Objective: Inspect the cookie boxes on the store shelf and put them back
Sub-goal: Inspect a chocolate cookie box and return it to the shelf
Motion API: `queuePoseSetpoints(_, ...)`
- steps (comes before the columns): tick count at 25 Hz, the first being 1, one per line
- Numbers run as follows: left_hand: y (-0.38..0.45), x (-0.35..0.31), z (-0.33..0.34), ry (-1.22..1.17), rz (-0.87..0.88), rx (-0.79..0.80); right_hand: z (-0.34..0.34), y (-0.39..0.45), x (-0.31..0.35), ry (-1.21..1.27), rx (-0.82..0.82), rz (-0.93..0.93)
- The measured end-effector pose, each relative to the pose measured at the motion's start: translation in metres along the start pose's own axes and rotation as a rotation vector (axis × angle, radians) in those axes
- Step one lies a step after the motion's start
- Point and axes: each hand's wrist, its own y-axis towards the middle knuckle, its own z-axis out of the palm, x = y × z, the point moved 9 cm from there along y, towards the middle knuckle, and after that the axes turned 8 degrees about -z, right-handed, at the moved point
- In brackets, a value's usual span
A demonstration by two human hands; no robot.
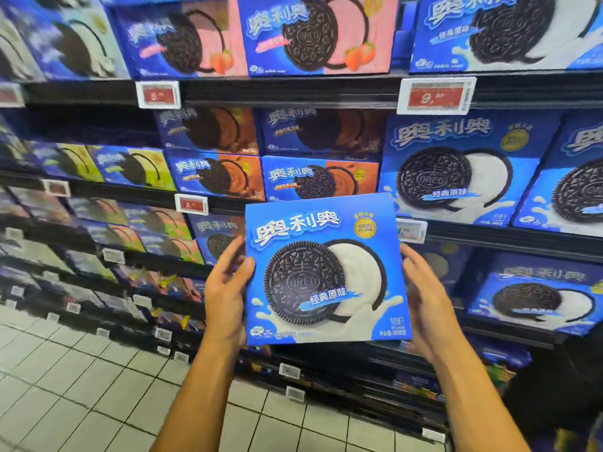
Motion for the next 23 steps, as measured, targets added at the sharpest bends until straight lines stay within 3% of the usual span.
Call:
queuePoseSetpoints(2,0.01,-0.009,-0.014,0.014,-0.027,0.025,0.021,-0.014,-0.021,-0.049,0.018,0.013)
queuePoseSetpoints(6,0.027,-0.025,-0.036,0.032,-0.088,0.152,0.045,-0.032,-0.041,-0.104,-0.126,-0.028)
queuePoseSetpoints(10,0.032,-0.036,-0.057,-0.169,-0.183,0.297,0.074,-0.052,-0.046,-0.064,-0.15,-0.125)
queuePoseSetpoints(13,0.029,-0.037,-0.073,-0.142,-0.253,0.358,0.093,-0.064,-0.046,-0.057,-0.171,-0.157)
queuePoseSetpoints(18,0.023,-0.028,-0.102,-0.039,-0.36,0.292,0.113,-0.082,-0.054,-0.066,-0.239,-0.174)
queuePoseSetpoints(23,0.016,-0.027,-0.118,-0.111,-0.421,0.382,0.122,-0.1,-0.061,-0.074,-0.249,-0.172)
